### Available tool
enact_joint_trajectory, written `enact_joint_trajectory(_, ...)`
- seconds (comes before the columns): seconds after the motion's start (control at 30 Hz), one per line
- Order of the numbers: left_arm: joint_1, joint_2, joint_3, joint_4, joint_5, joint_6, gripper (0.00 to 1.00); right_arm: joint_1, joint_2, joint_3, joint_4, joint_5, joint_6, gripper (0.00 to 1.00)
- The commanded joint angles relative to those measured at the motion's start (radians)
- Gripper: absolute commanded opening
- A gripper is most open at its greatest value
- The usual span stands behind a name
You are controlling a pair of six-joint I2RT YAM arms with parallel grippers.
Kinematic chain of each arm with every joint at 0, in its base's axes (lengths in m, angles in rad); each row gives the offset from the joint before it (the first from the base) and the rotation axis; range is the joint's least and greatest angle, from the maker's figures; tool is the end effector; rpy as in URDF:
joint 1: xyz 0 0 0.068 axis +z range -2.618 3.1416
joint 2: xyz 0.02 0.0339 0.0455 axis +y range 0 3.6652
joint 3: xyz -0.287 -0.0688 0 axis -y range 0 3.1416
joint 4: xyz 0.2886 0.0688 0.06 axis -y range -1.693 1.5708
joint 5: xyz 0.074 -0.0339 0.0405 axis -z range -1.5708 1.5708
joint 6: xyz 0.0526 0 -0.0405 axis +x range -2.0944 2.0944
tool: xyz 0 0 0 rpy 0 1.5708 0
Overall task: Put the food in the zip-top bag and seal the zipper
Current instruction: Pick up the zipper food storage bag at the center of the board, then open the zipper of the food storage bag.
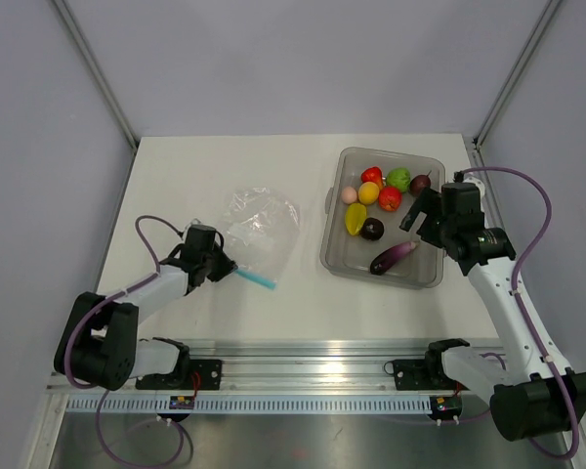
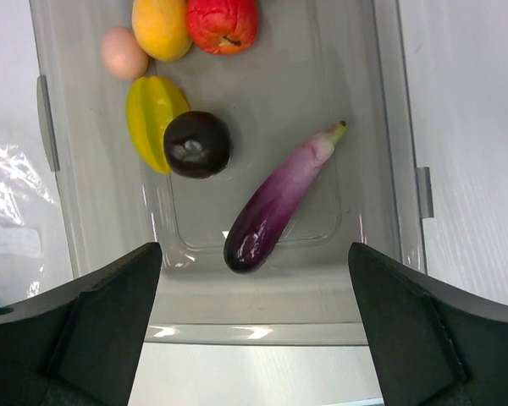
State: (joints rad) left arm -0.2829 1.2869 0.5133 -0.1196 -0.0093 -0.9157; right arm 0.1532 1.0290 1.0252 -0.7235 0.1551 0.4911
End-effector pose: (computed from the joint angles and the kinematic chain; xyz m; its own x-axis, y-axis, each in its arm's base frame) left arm 0.2569 -0.0742 0.1317 -0.6727 -0.6302 -0.3877 -0.4266 0.7584 -0.4927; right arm 0.2532 0.0309 0.3345 -0.5967 0.3793 -0.7071 0.2775 0.9244 0.2617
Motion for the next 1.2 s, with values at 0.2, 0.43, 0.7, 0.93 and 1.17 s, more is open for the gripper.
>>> enact_joint_trajectory(0.2, 0.004, 0.032, 0.068, 0.011, 0.029, 0.09, 0.0, 0.248, 0.049, 0.082, 0.001, -0.01, -0.137, 0.99)
enact_joint_trajectory(0.43, 0.004, -0.053, 0.18, -0.162, 0.092, 0.164, 0.0, 0.648, 0.271, 0.222, 0.012, 0.244, -0.141, 0.99)
enact_joint_trajectory(0.7, 0.002, -0.133, 0.234, -0.247, 0.229, 0.13, 0.0, 0.9, 0.546, 0.38, 0.172, 0.239, -0.141, 0.99)
enact_joint_trajectory(0.93, 0.002, -0.173, 0.238, -0.268, 0.288, 0.112, 0.0, 1.003, 0.686, 0.394, 0.337, 0.27, -0.181, 0.95)
enact_joint_trajectory(1.17, 0.002, -0.207, 0.271, -0.308, 0.295, 0.115, 0.0, 1.036, 0.779, 0.449, 0.357, 0.271, -0.198, 0.9)
